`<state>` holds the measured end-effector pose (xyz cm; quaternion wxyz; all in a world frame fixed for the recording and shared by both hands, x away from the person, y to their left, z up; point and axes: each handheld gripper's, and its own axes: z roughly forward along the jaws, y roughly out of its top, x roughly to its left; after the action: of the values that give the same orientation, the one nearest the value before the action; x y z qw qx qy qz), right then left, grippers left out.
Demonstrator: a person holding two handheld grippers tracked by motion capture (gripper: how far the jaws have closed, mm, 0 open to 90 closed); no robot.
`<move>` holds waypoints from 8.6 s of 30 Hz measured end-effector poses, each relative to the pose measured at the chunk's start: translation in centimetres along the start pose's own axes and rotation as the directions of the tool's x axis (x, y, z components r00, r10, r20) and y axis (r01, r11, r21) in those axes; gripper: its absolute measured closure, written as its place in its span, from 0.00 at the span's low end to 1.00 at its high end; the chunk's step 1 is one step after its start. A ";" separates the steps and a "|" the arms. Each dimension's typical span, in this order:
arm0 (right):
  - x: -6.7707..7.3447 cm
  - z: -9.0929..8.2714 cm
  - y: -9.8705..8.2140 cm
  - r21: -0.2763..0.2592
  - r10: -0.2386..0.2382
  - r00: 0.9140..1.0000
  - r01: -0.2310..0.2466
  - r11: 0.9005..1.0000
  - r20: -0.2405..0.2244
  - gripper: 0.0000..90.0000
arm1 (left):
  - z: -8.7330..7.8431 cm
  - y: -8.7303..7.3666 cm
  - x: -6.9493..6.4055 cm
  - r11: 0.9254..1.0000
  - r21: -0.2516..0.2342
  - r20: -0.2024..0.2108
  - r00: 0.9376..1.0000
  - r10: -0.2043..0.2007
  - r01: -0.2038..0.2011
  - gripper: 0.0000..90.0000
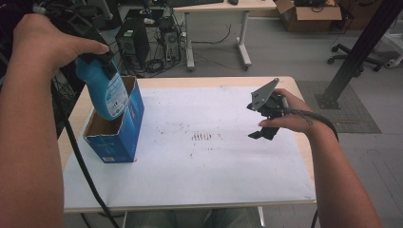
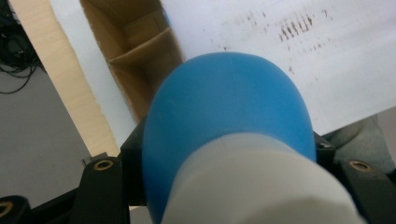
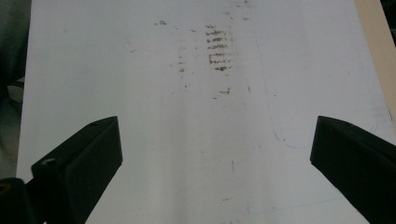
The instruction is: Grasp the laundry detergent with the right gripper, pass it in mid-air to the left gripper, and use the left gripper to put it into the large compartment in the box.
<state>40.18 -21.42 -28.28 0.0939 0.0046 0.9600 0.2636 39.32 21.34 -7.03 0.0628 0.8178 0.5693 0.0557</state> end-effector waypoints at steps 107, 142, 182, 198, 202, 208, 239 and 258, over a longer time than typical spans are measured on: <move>0.9 0.9 0.1 0.067 -0.009 0.996 0.015 0.998 -0.093 0.04 | 20.0 -2.4 5.4 0.959 0.043 -0.025 0.960 -0.278 0.279 0.43; 0.8 1.8 0.0 0.064 -0.014 0.995 0.020 0.998 -0.102 0.04 | 21.9 -2.6 5.7 0.961 0.075 -0.026 0.963 -0.267 0.268 0.43; 1.3 1.5 -0.1 0.052 -0.020 0.995 0.025 0.998 -0.093 0.04 | 19.0 -2.7 5.0 0.960 0.026 -0.062 0.959 -0.275 0.277 0.29; 1.5 1.1 0.1 0.047 -0.025 0.996 0.029 0.998 -0.085 0.04 | 16.6 -2.8 4.8 0.969 -0.010 -0.055 0.967 -0.248 0.248 0.18; 1.5 1.2 0.0 0.048 -0.023 0.996 0.028 0.998 -0.088 0.04 | 16.0 -2.9 4.8 0.973 -0.021 -0.004 0.974 -0.228 0.228 0.11; 1.6 1.1 0.1 0.049 -0.024 0.996 0.029 0.998 -0.086 0.04 | 15.0 -2.9 4.6 0.982 -0.049 0.029 0.983 -0.182 0.184 0.07; 1.8 0.3 -0.1 0.055 -0.020 0.997 0.024 0.998 -0.070 0.04 | 11.4 -1.0 0.9 0.991 -0.007 -0.003 0.991 0.131 -0.131 0.07; 1.6 -0.4 -0.4 0.096 -0.015 0.998 0.021 0.995 -0.067 0.04 | 10.8 2.4 -5.1 0.891 0.056 0.064 0.892 0.447 -0.451 0.07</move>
<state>38.55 -21.83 -28.43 0.0642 -0.0082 0.9742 0.2162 41.50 15.36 -17.39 0.0339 0.9300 0.3649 0.0287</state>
